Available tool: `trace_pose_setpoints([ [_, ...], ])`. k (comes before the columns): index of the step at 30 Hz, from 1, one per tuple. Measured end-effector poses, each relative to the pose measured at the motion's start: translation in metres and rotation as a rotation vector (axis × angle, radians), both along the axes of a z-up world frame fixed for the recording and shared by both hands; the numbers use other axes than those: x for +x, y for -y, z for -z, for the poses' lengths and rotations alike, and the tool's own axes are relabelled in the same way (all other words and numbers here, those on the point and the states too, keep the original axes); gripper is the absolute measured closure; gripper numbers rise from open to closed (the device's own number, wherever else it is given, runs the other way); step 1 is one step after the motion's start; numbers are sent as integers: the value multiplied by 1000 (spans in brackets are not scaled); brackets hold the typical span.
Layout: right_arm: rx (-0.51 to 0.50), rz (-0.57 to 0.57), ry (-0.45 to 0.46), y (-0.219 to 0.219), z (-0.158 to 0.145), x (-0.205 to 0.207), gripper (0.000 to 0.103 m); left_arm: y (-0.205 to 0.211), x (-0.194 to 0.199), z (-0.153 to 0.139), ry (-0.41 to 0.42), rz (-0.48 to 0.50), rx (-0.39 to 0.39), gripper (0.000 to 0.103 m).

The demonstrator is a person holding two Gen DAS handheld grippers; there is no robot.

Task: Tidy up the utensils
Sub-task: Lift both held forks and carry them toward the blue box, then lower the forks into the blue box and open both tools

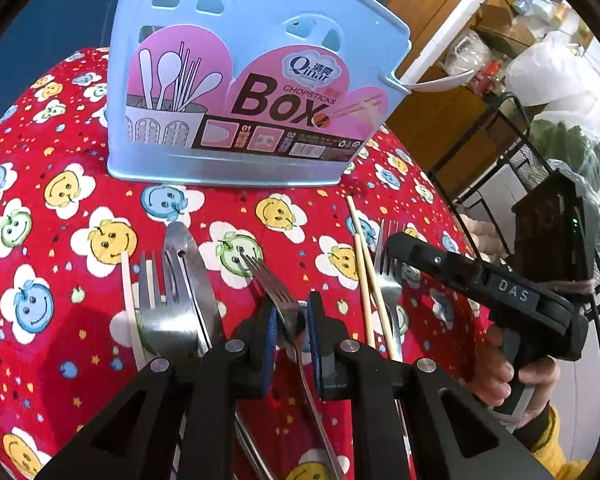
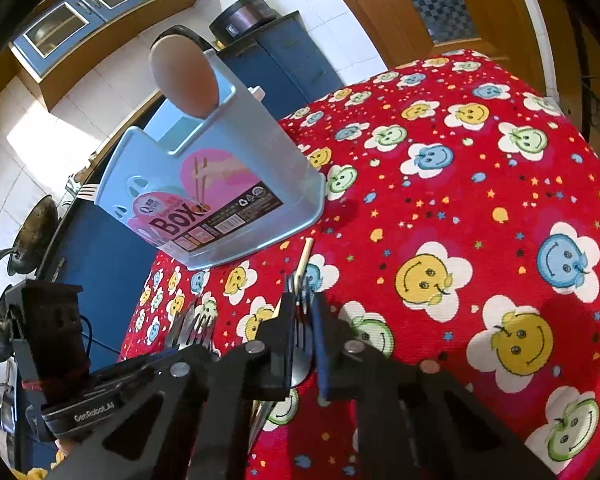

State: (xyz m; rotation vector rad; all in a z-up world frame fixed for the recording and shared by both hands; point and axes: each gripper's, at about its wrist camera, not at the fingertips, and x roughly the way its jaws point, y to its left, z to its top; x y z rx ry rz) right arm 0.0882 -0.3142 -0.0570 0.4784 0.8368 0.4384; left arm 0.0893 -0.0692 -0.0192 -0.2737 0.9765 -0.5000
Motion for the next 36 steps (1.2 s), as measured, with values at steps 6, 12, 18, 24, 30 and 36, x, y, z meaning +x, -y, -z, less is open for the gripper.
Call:
trace_pose_setpoints([
  [6,-65,18,85,-6,-18,-14,95,-4,-4,-3,17,-5,-7,95],
  [12,-110,38,182,-12,-45,-34,96,-17,-18,-21,74,-19,-47,97],
  [18,-153,70,283,-17,-75,-58,97,-35,-32,-44,136,-43,-89,98],
  [24,-206,106,384,-27,-99,-81,98,-48,-49,-71,230,-76,-90,100],
  [30,-276,154,492,-38,-122,-101,98,-57,-59,-95,313,-112,-92,101],
  [36,-292,183,550,-38,-144,-103,99,-64,-63,-117,368,-126,-99,102],
])
